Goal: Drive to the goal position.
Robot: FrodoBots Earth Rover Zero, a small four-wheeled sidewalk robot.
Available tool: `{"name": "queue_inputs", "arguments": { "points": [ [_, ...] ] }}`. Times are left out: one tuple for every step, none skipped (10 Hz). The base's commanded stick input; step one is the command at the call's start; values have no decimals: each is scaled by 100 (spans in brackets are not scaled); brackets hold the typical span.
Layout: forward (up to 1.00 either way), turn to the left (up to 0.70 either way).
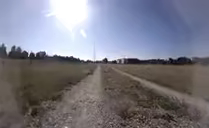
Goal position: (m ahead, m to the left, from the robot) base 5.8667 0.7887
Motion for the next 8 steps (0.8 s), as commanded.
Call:
{"name": "queue_inputs", "arguments": {
  "points": [
    [50, 0],
    [50, 0],
    [50, 0],
    [50, 0],
    [50, 0],
    [50, 0],
    [50, 0],
    [50, 0]
  ]
}}
